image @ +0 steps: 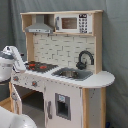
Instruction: Play with the kitchen
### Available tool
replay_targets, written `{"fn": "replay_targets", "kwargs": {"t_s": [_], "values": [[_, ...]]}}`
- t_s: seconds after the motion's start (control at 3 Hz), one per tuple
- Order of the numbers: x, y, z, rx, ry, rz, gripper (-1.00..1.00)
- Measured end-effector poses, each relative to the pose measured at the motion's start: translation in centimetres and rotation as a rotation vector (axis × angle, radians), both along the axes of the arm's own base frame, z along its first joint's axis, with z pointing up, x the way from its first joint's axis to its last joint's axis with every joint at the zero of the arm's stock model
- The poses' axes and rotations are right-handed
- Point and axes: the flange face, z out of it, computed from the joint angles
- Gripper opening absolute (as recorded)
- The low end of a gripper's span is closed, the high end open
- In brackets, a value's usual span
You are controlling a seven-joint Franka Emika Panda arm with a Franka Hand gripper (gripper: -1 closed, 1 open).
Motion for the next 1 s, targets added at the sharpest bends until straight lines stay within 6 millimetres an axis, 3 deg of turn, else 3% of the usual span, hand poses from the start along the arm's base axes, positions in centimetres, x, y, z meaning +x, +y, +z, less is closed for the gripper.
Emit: {"fn": "replay_targets", "kwargs": {"t_s": [1.0], "values": [[-2.1,0.5,-2.4,-0.026,0.215,-0.061,1.0]]}}
